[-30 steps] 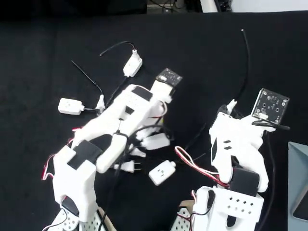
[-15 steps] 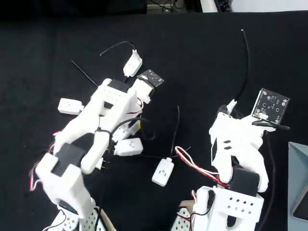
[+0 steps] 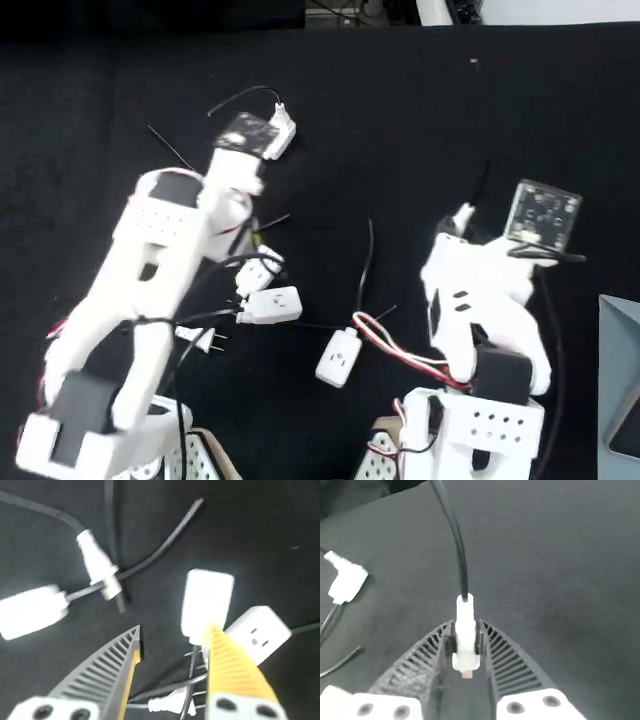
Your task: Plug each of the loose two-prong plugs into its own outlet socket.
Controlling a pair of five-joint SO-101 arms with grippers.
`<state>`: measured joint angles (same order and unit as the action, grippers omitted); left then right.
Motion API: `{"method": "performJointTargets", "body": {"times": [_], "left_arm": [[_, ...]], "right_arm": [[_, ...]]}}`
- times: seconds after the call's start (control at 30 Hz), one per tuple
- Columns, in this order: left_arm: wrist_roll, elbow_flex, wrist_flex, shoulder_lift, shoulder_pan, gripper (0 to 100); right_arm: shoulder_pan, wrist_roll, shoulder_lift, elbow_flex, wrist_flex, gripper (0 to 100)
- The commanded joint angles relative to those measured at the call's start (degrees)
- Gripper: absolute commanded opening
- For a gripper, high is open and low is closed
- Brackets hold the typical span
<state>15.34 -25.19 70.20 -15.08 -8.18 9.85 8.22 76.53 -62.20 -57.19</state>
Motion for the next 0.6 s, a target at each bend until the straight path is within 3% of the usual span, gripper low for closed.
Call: {"method": "performJointTargets", "body": {"times": [0.0,0.3,0.57], "left_arm": [[-0.18,-4.18,-0.09,-7.74,3.38,21],[-0.62,-22.46,-2.11,-31.56,10.24,11],[-11.60,-38.02,-8.26,-50.37,21.76,22]], "right_arm": [[-6.15,-2.29,0.48,0.48,0.70,1.4],[-21.27,-3.60,-12.26,4.70,1.14,1.4],[-32.35,-4.04,-20.44,6.29,10.29,1.2]]}}
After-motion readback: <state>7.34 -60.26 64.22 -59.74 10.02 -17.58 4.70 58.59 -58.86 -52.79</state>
